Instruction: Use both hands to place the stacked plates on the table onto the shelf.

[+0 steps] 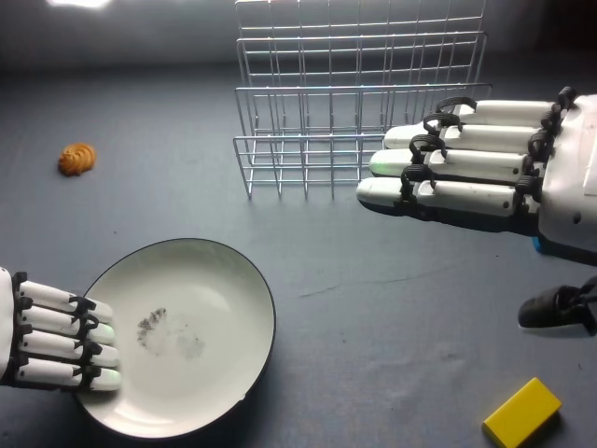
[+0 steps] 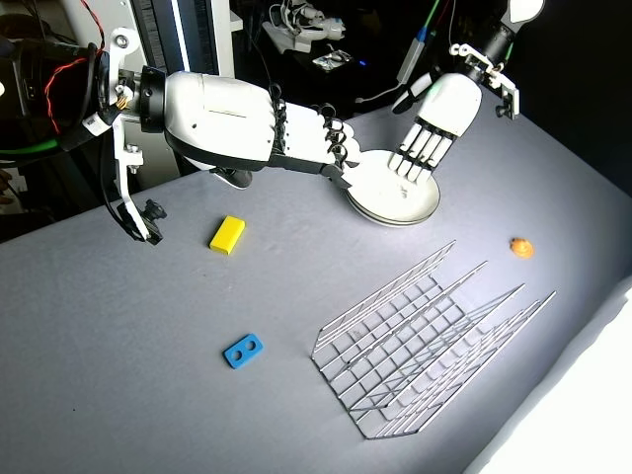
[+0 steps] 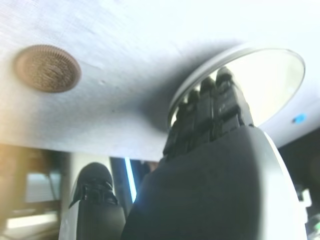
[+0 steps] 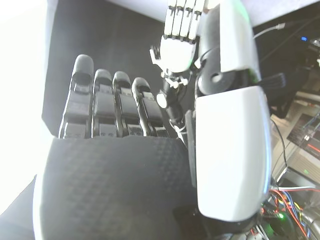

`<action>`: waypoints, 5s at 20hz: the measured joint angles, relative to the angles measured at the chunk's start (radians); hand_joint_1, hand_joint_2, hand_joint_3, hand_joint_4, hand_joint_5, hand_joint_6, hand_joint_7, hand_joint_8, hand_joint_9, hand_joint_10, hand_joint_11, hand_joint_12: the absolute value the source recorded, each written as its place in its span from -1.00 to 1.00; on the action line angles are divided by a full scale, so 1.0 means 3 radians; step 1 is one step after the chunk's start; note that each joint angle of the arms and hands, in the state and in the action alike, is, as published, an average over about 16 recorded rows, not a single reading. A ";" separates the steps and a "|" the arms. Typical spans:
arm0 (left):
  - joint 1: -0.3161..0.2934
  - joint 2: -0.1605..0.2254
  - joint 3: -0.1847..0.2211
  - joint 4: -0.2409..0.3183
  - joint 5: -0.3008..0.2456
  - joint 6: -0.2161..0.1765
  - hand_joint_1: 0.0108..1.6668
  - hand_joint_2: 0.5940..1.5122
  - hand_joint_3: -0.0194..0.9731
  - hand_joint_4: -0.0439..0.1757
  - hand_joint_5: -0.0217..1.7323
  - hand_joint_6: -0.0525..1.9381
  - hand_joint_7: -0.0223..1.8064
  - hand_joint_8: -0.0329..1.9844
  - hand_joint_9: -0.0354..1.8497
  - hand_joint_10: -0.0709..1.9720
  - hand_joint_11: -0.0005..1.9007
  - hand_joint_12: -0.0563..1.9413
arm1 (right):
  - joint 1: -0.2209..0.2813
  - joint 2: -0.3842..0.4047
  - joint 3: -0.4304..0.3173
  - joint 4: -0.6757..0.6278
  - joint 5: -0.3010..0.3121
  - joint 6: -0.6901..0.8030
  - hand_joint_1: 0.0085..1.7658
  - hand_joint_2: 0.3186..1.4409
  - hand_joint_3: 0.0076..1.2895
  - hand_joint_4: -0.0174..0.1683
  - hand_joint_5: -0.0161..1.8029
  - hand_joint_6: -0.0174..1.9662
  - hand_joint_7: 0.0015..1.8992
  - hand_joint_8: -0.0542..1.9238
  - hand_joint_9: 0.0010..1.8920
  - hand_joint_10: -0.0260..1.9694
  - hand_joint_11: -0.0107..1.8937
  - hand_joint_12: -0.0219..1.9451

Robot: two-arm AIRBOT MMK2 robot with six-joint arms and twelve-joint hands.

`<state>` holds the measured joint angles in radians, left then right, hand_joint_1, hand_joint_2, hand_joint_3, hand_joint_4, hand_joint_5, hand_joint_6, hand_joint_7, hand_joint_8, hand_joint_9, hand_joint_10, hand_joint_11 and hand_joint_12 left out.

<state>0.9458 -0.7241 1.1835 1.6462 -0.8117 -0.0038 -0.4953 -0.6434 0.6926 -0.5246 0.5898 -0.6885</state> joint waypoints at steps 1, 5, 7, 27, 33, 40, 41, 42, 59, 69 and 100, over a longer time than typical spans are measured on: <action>0.0014 0.0003 -0.0019 -0.0017 0.0020 -0.0012 -1.00 0.09 -0.92 -0.67 -0.98 -0.97 -0.98 -0.98 -0.95 -0.92 -0.99 -0.93 | -0.0001 0.0000 0.0000 0.0000 0.0000 -0.0002 0.33 0.07 -0.99 -0.73 -0.96 -0.96 -0.98 -0.92 -0.98 -0.96 -0.97 -0.69; 0.0050 0.0012 -0.0105 -0.0098 0.0108 -0.0059 -1.00 0.09 -0.92 -0.67 -0.99 -0.97 -0.99 -0.98 -0.95 -0.92 -0.99 -0.93 | -0.0005 -0.0002 0.0000 0.0001 0.0000 -0.0024 0.34 0.09 -0.99 -0.73 -0.96 -0.96 -0.98 -0.92 -0.98 -0.96 -0.97 -0.73; 0.0060 0.0014 -0.0156 -0.0150 0.0152 -0.0073 -1.00 0.08 -0.92 -0.66 -0.99 -0.97 -0.99 -0.98 -0.95 -0.92 -0.99 -0.93 | -0.0011 -0.0009 0.0000 0.0003 -0.0001 -0.0055 0.34 0.10 -0.99 -0.73 -0.96 -0.96 -0.98 -0.92 -0.98 -0.96 -0.97 -0.75; 0.0051 -0.0116 -0.0613 -0.0939 0.0614 -0.0073 -1.00 0.08 -0.92 -0.64 -0.97 -0.96 -0.98 -0.98 -0.96 -0.93 -0.98 -0.93 | -0.0180 -0.0948 0.0416 0.0486 -0.0058 -0.1313 0.31 0.10 -0.99 -0.72 -0.91 -0.96 -0.97 -0.92 -0.98 -0.97 -0.97 -0.46; 0.0018 -0.0153 -0.0681 -0.1147 0.0695 -0.0070 -1.00 0.08 -0.92 -0.64 -0.96 -0.96 -0.98 -0.98 -0.95 -0.93 -0.98 -0.93 | -0.0138 -0.1369 0.0662 0.0713 -0.0068 -0.1681 0.37 0.11 -0.99 -0.72 -0.88 -0.96 -0.96 -0.92 -0.98 -0.97 -0.97 -0.44; -0.0005 -0.0178 -0.0711 -0.1303 0.0732 -0.0070 -0.99 0.08 -0.92 -0.64 -0.94 -0.96 -0.96 -0.97 -0.94 -0.92 -0.98 -0.93 | -0.0077 -0.1779 0.0891 0.0854 -0.0060 -0.1927 0.41 0.14 -0.99 -0.72 -0.83 -0.96 -0.93 -0.92 -0.95 -0.96 -0.97 -0.35; -0.0007 -0.0180 -0.0711 -0.1315 0.0733 -0.0070 -0.99 0.08 -0.92 -0.64 -0.94 -0.96 -0.96 -0.97 -0.94 -0.92 -0.98 -0.93 | -0.0072 -0.1832 0.0923 0.0870 -0.0061 -0.1955 0.41 0.14 -0.99 -0.72 -0.82 -0.96 -0.92 -0.92 -0.95 -0.96 -0.97 -0.33; -0.0009 -0.0182 -0.0712 -0.1327 0.0734 -0.0070 -0.99 0.07 -0.92 -0.64 -0.93 -0.96 -0.96 -0.97 -0.94 -0.92 -0.97 -0.93 | -0.0068 -0.1884 0.0956 0.0887 -0.0063 -0.1978 0.41 0.14 -0.99 -0.72 -0.81 -0.96 -0.90 -0.92 -0.93 -0.96 -0.97 -0.30; -0.0034 -0.0194 -0.0679 -0.1452 0.0723 -0.0070 -0.99 0.07 -0.92 -0.63 -0.93 -0.95 -0.94 -0.97 -0.94 -0.92 -0.98 -0.93 | -0.0042 -0.2455 0.1402 0.1056 -0.0040 -0.2239 0.39 0.17 -0.99 -0.67 -0.19 -0.70 -0.18 -0.75 -0.15 -0.90 -0.56 0.28; -0.0234 -0.0125 -0.0417 -0.1537 0.0690 -0.0070 -0.99 0.07 -0.92 -0.59 -0.91 -0.93 -0.93 -0.96 -0.94 -0.92 -0.98 -0.93 | -0.0042 -0.2475 0.1393 0.1048 0.0042 -0.2246 0.39 0.14 -0.99 -0.77 -0.09 -0.29 -0.09 -0.31 -0.06 -0.25 -0.32 0.39; -0.0447 0.0345 0.0280 -0.1877 0.0728 -0.0081 -0.99 0.06 -0.92 -0.55 -0.89 -0.94 -0.92 -0.96 -0.92 -0.92 -0.98 -0.85 | 0.0269 -0.1524 0.0335 0.1260 0.0329 -0.2147 0.46 0.24 -0.99 -0.79 -0.05 0.24 0.01 0.04 -0.04 0.17 -0.24 0.42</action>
<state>0.8118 -0.6206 1.2676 1.0831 -0.5933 -0.0281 -0.4145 -1.1006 0.7931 -0.1466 0.6885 -1.3326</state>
